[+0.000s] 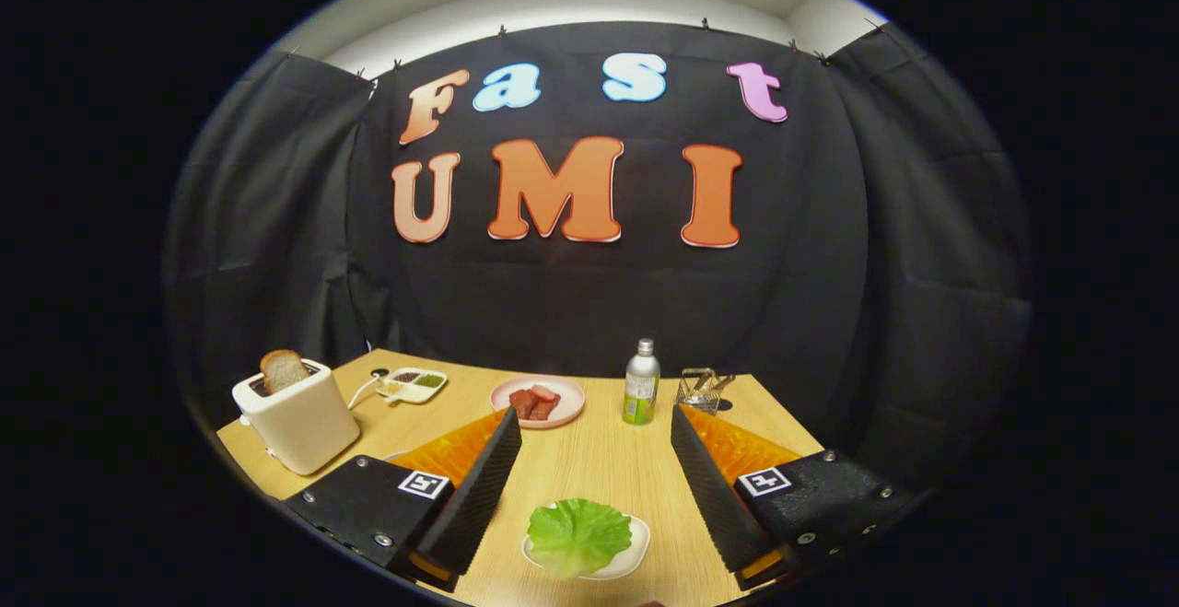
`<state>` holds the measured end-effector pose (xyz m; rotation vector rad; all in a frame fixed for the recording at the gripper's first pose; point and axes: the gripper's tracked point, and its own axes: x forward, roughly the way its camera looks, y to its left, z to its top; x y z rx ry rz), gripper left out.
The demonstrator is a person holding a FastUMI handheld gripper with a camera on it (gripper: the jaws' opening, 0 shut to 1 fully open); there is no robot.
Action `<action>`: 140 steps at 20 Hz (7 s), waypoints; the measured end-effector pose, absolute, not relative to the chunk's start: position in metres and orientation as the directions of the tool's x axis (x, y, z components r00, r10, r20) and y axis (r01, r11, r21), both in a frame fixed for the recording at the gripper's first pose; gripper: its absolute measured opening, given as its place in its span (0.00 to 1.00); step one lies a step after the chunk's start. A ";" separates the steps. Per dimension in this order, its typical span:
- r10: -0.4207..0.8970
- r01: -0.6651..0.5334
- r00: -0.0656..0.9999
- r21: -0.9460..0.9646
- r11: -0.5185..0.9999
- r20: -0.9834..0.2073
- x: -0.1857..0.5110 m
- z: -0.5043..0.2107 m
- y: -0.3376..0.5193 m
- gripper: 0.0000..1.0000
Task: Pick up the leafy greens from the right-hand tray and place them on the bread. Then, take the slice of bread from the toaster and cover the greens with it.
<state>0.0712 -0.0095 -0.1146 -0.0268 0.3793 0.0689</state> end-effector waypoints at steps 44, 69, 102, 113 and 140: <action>0.159 -0.079 0.482 0.138 0.987 -0.862 0.054 -0.319 0.023 0.08; 0.446 -0.343 0.410 0.319 0.884 -0.795 0.083 -0.309 0.206 0.13; 0.240 -0.403 0.482 0.030 0.915 -0.843 0.093 -0.298 0.225 0.66; 0.445 -0.460 0.448 0.227 0.859 -0.776 0.087 -0.174 0.322 0.89; 0.356 -0.446 0.272 0.211 0.870 -0.894 0.092 -0.182 0.463 0.34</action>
